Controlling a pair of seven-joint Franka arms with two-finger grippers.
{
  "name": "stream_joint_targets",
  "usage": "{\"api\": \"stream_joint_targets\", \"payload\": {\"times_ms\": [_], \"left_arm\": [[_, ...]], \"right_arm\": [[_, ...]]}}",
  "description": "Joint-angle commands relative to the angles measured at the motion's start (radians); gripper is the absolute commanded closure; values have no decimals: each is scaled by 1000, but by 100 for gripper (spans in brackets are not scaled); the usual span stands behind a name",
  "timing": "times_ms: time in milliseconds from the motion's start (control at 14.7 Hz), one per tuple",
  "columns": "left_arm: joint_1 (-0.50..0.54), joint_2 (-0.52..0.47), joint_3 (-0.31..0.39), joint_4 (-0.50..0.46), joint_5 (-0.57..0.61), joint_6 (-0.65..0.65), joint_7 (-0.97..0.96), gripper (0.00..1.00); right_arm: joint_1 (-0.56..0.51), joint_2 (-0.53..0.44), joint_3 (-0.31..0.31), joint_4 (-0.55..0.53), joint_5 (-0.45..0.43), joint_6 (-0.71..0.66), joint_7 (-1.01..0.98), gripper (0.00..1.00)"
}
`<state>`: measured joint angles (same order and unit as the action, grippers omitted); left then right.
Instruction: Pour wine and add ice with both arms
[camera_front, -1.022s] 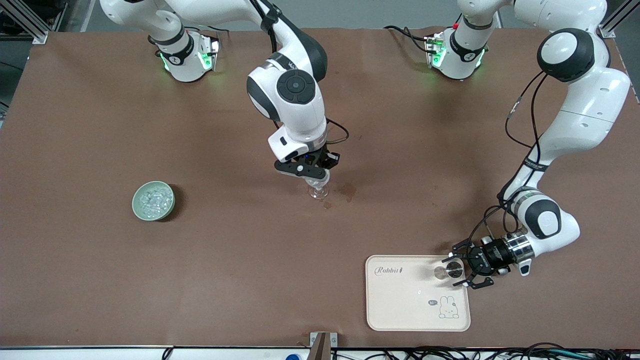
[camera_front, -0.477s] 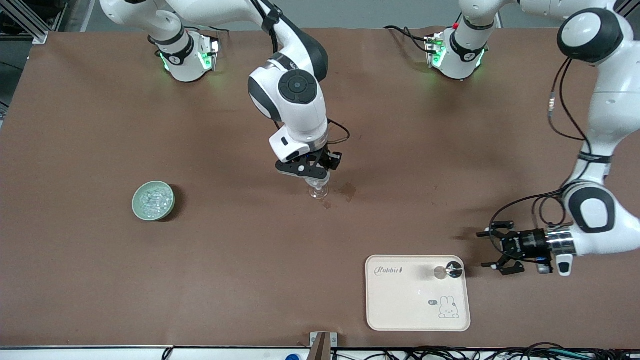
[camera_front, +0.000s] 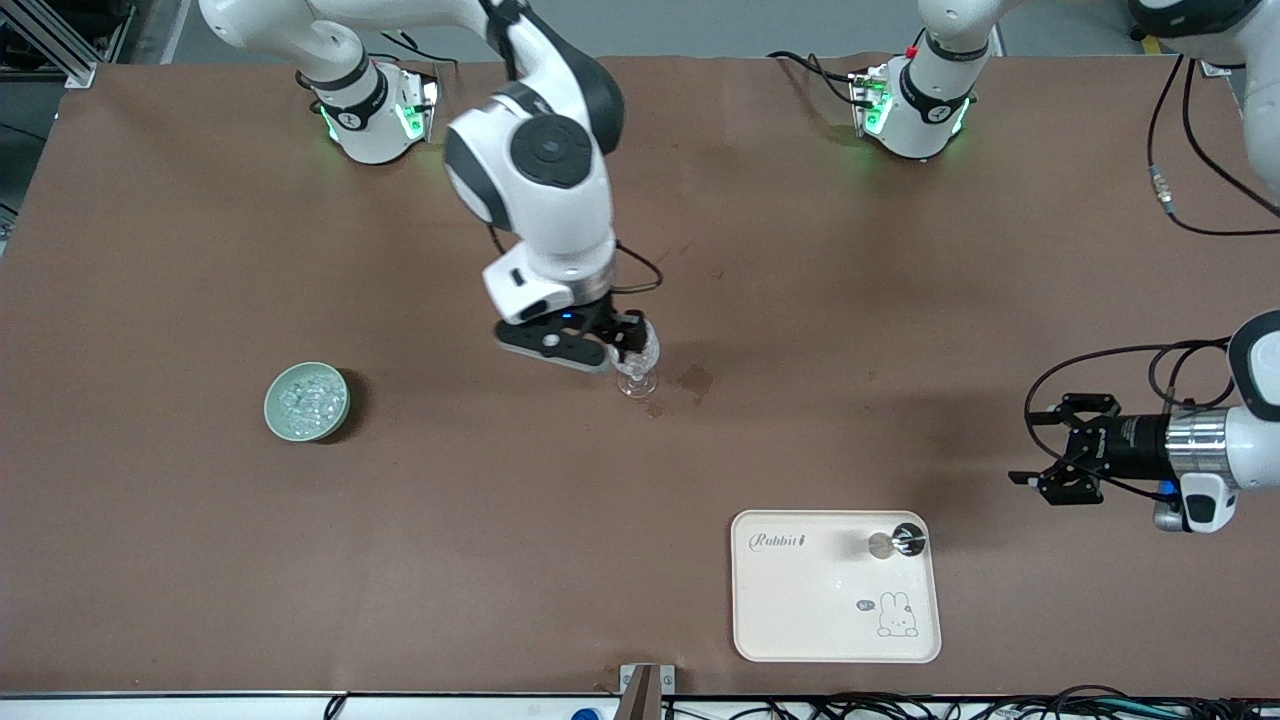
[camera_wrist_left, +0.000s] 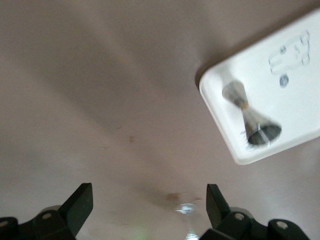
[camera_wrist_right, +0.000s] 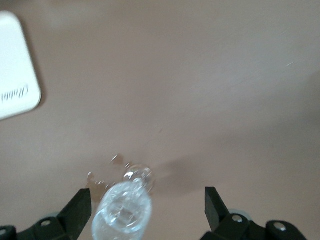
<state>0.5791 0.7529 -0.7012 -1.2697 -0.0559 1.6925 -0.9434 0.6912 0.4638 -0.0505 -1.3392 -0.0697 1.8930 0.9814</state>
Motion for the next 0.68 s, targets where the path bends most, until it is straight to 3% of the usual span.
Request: {"api": "stream_joint_targets", "payload": {"times_ms": [0,204,613], "left_arm": [[-2,-81,-72,-30,82,-31,37,0],[-11,-151,-142,-27,193,-60,135,0],[-12,-253,-238,-25,471,-80,405,0]], "right_arm": [[-119,-102,17,-35,-16,-69,-137,0],[-229,-171,17,-58,-15,-133,-228,0],[-459,-396,18,-299,-4,-132,-513,0]]}}
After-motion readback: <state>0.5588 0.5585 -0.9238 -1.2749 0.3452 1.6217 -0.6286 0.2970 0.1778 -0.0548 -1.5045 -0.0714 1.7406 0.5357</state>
